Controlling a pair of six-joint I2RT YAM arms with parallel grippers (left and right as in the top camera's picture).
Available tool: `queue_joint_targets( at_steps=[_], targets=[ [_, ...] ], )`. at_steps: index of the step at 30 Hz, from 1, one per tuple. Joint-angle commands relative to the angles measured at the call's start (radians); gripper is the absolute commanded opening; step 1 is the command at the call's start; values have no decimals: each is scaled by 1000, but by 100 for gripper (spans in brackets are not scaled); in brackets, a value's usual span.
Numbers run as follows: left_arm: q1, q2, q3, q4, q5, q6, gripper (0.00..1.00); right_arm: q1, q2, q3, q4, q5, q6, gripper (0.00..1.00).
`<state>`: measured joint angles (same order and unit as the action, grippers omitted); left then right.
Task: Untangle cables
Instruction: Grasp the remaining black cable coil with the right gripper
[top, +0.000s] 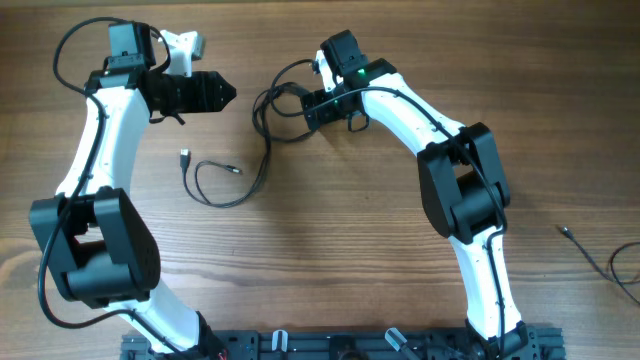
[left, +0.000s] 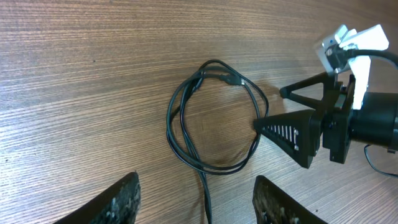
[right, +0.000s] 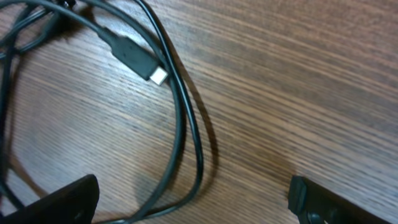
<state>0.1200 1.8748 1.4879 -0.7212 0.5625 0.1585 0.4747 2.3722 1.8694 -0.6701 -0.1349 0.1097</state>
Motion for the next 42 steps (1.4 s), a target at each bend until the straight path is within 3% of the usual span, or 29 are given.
queue_joint_targets(
  at_steps=[1, 13, 14, 16, 19, 23, 36, 42],
  targets=[
    [3, -33, 5, 8, -2, -9, 60, 0, 80, -30, -45, 42, -39, 100],
    [3, -48, 5, 19, -2, -9, 61, 65, 80, -30, -51, 93, -106, 98],
    [3, -49, 5, 20, -2, -9, 61, 66, 80, -30, -54, 93, -106, 93],
    [3, -50, 5, 23, -2, -9, 61, 66, 80, -30, -61, 93, -106, 63],
    [3, -50, 5, 26, -2, -9, 61, 66, 80, -30, -69, 93, -101, 25],
    [3, -50, 5, 26, -2, -9, 61, 66, 78, -29, -79, 94, -99, 4],
    [2, -50, 5, 21, 32, -9, 61, 64, -174, -1, -151, 214, -29, 4],
    [-32, -50, 5, 6, 32, -5, 71, 64, -280, -1, -170, 247, -30, 4]
  ],
)
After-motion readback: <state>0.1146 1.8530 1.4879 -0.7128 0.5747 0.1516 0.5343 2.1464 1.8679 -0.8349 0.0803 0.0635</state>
